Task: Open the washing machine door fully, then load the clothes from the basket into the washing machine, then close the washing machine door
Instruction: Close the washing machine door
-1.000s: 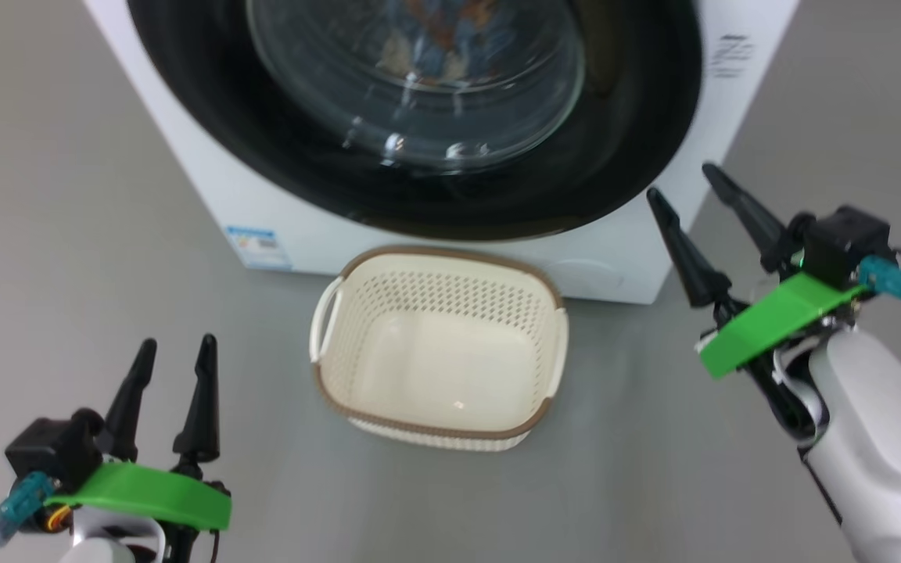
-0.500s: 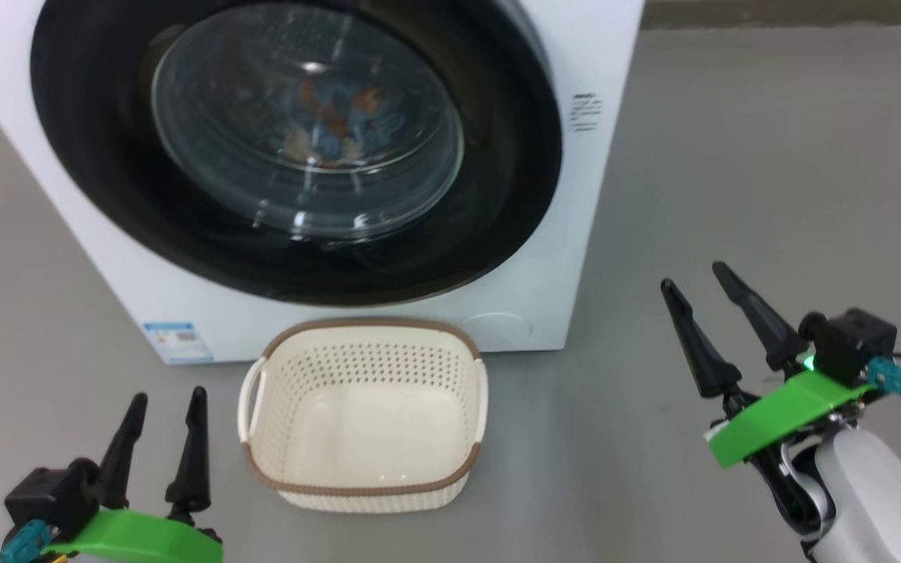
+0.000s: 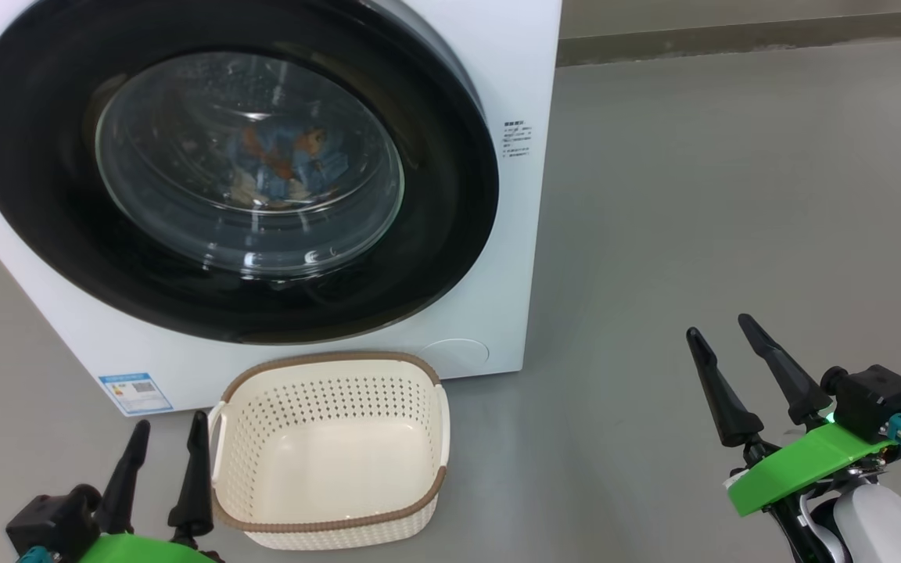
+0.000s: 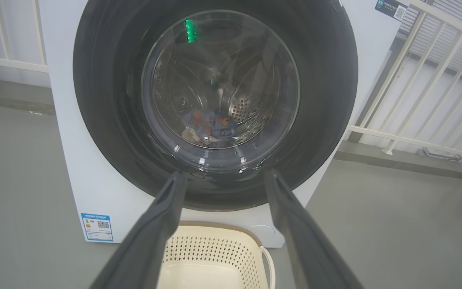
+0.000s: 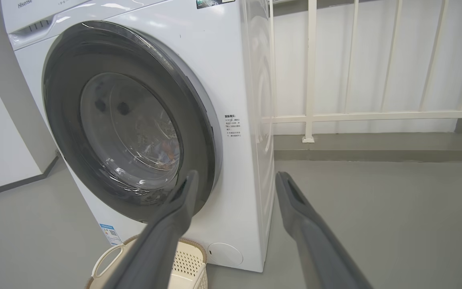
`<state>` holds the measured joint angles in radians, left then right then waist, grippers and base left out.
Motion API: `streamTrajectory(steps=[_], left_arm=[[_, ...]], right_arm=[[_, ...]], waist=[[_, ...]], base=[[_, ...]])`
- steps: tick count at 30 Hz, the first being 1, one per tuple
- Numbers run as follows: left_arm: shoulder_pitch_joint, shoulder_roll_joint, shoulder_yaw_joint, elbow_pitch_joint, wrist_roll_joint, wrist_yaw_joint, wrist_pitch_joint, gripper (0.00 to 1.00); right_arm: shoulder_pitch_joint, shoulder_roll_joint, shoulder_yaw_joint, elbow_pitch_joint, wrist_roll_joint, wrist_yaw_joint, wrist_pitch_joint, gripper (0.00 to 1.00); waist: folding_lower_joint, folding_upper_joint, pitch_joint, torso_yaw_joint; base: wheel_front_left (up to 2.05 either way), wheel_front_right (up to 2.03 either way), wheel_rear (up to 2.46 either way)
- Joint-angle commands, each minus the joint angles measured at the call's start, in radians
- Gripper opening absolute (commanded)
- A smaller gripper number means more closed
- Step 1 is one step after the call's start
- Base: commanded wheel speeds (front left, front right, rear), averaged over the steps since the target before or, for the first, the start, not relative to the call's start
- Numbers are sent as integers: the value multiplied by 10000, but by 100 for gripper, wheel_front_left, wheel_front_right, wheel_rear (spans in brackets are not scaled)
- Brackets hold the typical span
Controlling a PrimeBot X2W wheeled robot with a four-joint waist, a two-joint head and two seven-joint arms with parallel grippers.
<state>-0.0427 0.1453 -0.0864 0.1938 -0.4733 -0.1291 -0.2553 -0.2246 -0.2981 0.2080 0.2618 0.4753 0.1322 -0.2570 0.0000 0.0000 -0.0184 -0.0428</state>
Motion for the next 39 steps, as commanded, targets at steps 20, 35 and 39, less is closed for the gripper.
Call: streamTrajectory(steps=[20,35,39], left_arm=[[-209,529,5,-184,-398,126,-57,100],[-212,551,5,-229,-427,203,-60,100],[-210,550,-19,-240,-433,222,-60,100]], right_arm=[[318,188,-422,-392,-388,-15,-47,100],[360,302,-436,-358,-427,-15,-47,100],[361,314,-434,-332,-422,-15,-47,100]], waist=[[0,0,-5,-39],[0,0,-24,86],[0,0,-34,91]], base=[[0,0,0],[0,0,0],[0,0,0]])
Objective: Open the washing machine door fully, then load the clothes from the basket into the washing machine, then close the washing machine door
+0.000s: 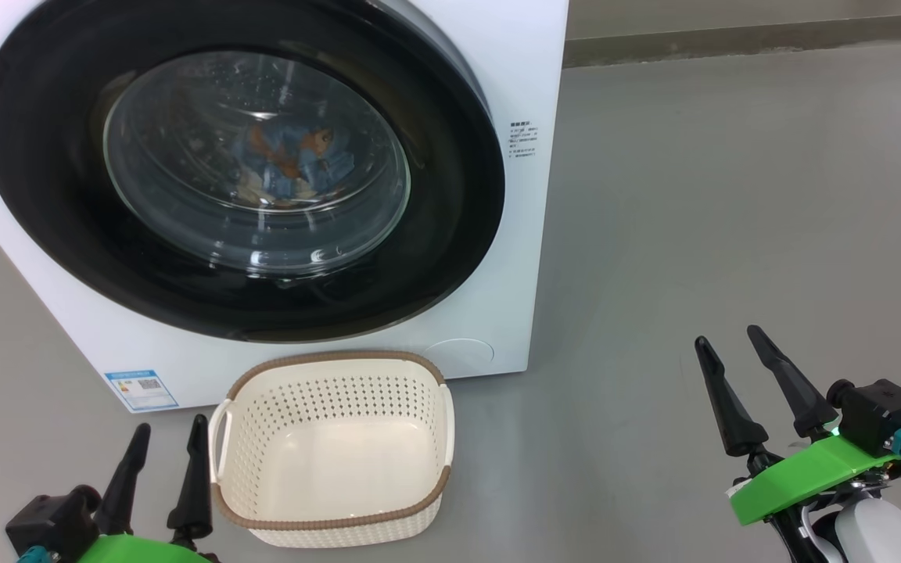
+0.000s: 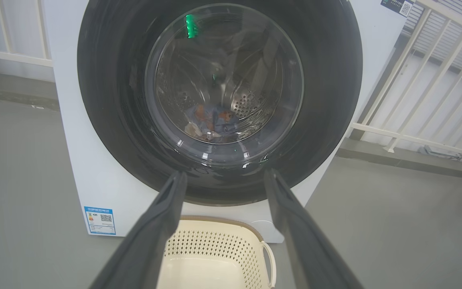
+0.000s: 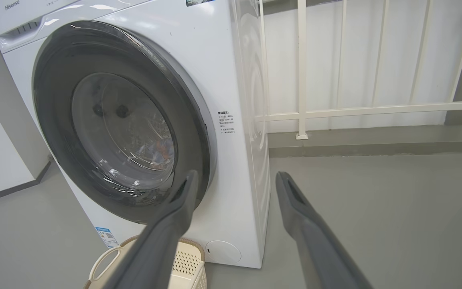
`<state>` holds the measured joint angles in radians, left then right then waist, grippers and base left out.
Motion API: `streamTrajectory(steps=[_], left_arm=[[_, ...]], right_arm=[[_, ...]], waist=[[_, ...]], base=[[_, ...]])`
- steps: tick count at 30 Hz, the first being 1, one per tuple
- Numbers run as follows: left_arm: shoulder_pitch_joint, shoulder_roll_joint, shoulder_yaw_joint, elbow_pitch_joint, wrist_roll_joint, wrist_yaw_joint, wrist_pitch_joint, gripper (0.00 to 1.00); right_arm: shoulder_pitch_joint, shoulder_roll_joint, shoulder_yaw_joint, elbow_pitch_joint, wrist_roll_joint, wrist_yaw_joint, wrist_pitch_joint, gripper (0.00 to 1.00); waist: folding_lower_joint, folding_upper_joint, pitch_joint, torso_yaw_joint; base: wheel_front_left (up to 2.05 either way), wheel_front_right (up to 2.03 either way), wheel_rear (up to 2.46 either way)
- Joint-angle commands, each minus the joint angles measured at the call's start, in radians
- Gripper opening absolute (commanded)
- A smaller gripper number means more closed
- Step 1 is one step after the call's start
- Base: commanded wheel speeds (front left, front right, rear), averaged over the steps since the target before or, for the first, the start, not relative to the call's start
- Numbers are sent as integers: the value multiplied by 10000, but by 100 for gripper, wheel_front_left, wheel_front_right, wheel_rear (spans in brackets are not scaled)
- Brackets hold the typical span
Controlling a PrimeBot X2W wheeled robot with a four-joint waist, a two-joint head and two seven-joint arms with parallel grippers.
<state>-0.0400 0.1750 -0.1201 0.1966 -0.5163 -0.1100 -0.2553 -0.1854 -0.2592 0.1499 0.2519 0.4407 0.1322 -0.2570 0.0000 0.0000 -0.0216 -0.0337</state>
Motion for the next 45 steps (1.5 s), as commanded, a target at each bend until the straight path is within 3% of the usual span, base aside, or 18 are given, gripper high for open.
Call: streamTrajectory(steps=[1,15,16,26,30,45], left_arm=[[-237,255,313,-273,-2,33,-60,100],[-242,283,265,-324,1,25,-62,100],[0,23,-57,-27,0,0,0,0],[82,-238,46,317,-610,-11,222,0],[57,-273,122,328,-959,-18,338,0],[-47,-401,410,352,-2272,-43,775,0]], right_arm=[[-32,-74,147,-226,-76,-15,-47,100],[-47,-82,149,-174,-85,-15,-47,100],[1,10,-6,40,0,0,0,0],[220,265,-102,340,663,-1,208,0],[239,327,-186,332,1037,-1,325,0],[299,558,-511,285,2436,-3,771,0]], waist=[[0,0,-4,1],[0,0,-5,37],[0,0,-5,39],[23,0,-15,57],[2,0,10,66],[1,0,47,102]], base=[[0,0,0],[0,0,0],[0,0,0],[0,0,0],[0,0,0],[0,0,0]])
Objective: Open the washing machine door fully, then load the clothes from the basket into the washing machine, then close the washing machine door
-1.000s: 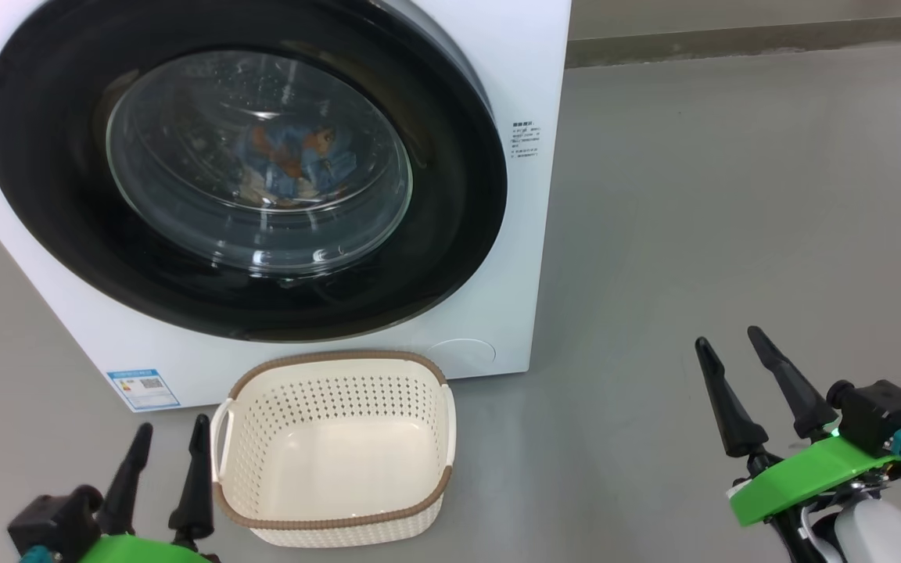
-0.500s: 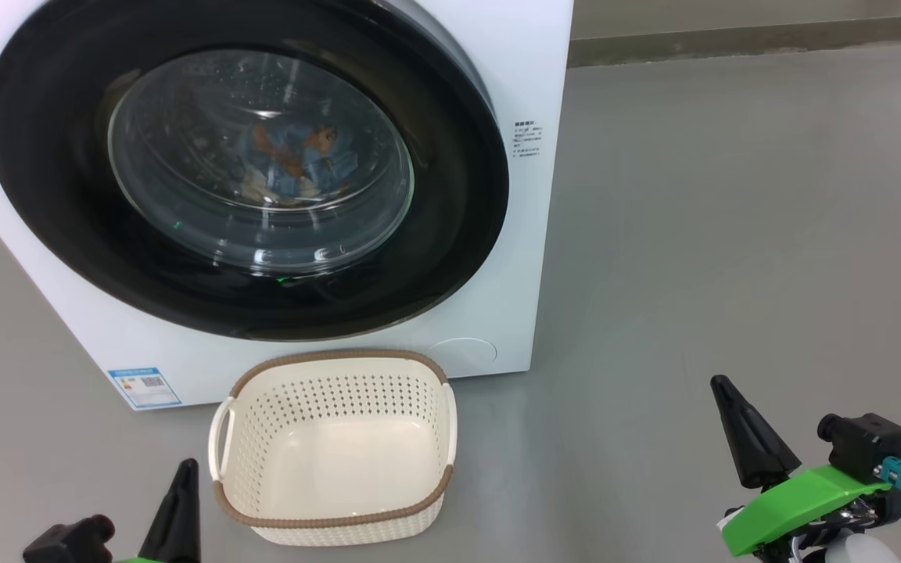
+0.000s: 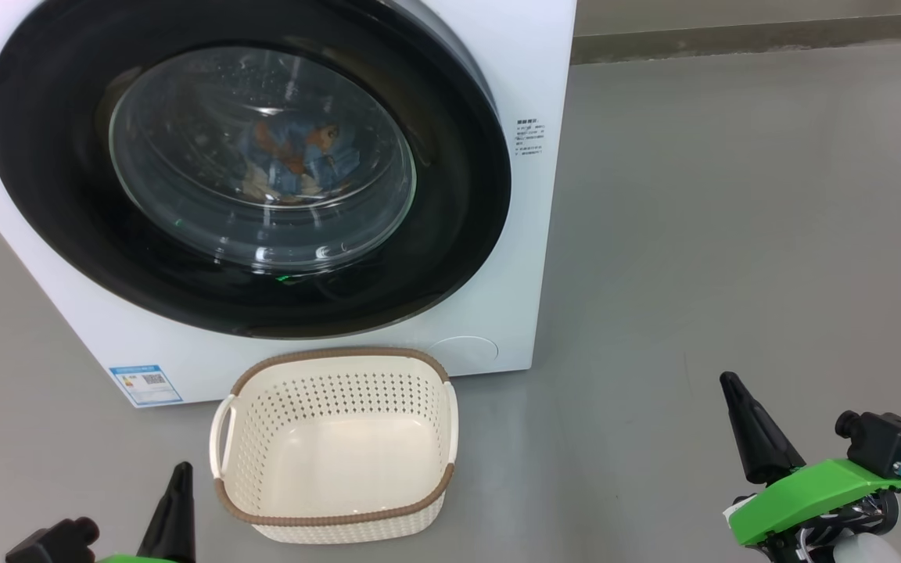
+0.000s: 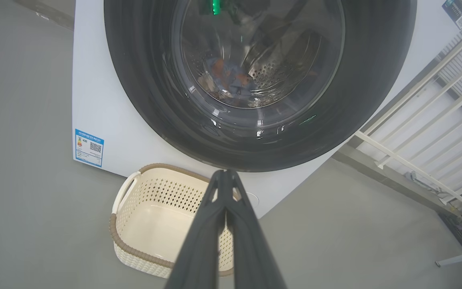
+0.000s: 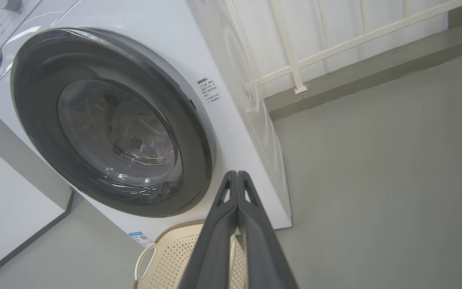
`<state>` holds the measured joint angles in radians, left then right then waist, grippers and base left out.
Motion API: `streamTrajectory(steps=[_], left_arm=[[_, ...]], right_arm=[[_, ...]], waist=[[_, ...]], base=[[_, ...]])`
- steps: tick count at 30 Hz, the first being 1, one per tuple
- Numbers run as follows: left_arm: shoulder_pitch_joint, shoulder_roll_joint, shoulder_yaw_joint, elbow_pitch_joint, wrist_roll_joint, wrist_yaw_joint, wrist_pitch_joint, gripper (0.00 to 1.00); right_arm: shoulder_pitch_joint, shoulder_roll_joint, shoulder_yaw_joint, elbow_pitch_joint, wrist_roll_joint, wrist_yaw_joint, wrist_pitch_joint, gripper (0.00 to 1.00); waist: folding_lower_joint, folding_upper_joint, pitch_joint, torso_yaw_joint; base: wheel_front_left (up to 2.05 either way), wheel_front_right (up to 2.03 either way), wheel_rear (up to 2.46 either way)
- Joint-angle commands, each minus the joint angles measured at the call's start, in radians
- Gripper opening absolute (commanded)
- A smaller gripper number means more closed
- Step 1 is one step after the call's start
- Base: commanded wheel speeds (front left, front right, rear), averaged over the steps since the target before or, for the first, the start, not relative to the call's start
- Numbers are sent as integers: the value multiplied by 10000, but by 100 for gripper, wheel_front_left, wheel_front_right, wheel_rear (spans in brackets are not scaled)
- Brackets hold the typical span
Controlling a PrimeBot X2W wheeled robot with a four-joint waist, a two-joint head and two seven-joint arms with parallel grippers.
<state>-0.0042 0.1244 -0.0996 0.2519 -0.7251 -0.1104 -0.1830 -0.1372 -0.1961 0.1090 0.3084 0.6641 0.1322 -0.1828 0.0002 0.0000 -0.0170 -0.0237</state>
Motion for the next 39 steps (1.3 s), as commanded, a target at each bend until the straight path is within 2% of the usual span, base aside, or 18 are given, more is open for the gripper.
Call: streamTrajectory(steps=[1,39], left_arm=[[-412,97,225,-199,-271,-41,82,0],[-655,-228,968,-146,-3584,-104,1200,0]], right_arm=[[-177,-58,-124,-284,295,-3,59,0],[5,528,-942,-420,3836,-8,1185,0]], waist=[[-1,0,3,4],[-2,0,80,95]], base=[[0,0,0],[0,0,0]])
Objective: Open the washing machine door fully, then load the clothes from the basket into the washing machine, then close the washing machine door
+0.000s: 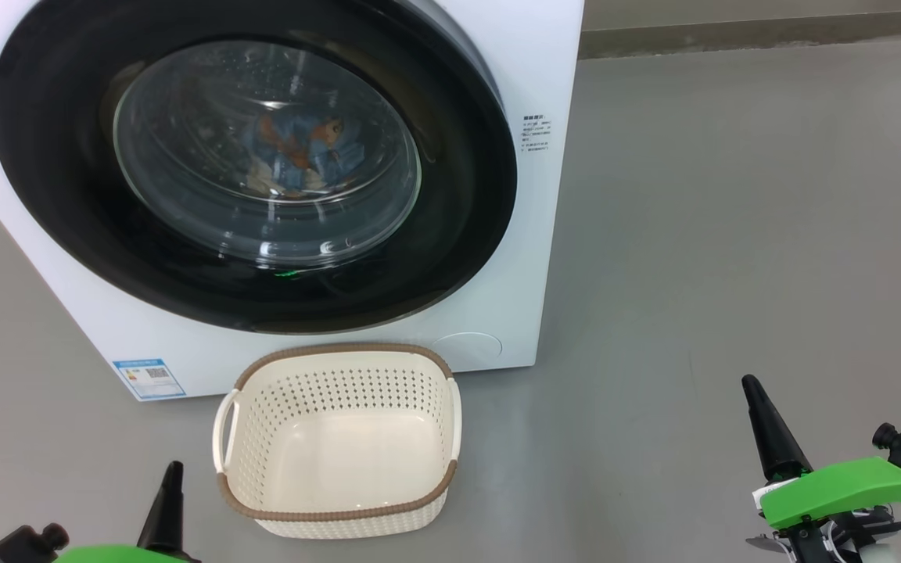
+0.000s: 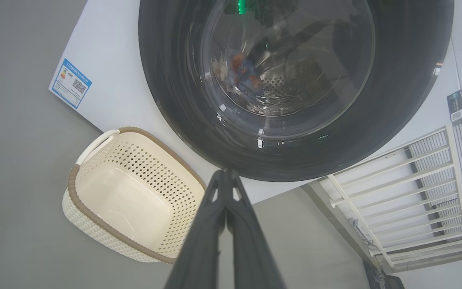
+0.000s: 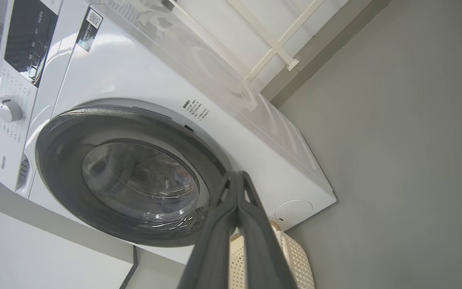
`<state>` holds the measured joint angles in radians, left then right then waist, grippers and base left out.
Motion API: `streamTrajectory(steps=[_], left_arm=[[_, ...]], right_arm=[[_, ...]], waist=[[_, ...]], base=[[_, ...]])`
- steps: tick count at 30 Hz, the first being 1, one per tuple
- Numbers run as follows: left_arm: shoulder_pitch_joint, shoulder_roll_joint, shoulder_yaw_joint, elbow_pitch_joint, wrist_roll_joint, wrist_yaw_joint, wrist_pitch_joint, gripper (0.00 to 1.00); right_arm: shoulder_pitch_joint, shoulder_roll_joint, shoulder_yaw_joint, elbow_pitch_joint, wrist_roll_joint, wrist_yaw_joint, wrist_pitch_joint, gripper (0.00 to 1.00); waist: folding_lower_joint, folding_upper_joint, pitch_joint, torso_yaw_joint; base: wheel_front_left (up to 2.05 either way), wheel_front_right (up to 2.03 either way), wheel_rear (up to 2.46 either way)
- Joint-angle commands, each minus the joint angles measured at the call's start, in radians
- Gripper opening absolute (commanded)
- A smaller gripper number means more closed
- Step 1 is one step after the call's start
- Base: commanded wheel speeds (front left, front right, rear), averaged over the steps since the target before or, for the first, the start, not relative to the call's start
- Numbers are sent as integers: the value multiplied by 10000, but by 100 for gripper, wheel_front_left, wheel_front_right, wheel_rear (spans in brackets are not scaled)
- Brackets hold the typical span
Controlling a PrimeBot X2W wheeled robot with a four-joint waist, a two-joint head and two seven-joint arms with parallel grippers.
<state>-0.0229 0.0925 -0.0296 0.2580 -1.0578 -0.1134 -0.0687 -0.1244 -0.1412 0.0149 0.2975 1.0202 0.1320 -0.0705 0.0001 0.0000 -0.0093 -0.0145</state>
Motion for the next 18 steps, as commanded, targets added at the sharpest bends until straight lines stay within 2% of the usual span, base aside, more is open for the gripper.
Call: streamTrajectory(steps=[1,18], left_arm=[[-475,82,288,-206,-344,-75,87,0],[-577,-55,601,-184,-1741,-101,559,0]], right_arm=[[-119,-5,-22,-315,368,-6,91,0],[-42,242,-367,-372,1861,-8,566,0]], waist=[[-1,0,4,5],[-1,0,36,43]], base=[[0,0,0],[0,0,0]])
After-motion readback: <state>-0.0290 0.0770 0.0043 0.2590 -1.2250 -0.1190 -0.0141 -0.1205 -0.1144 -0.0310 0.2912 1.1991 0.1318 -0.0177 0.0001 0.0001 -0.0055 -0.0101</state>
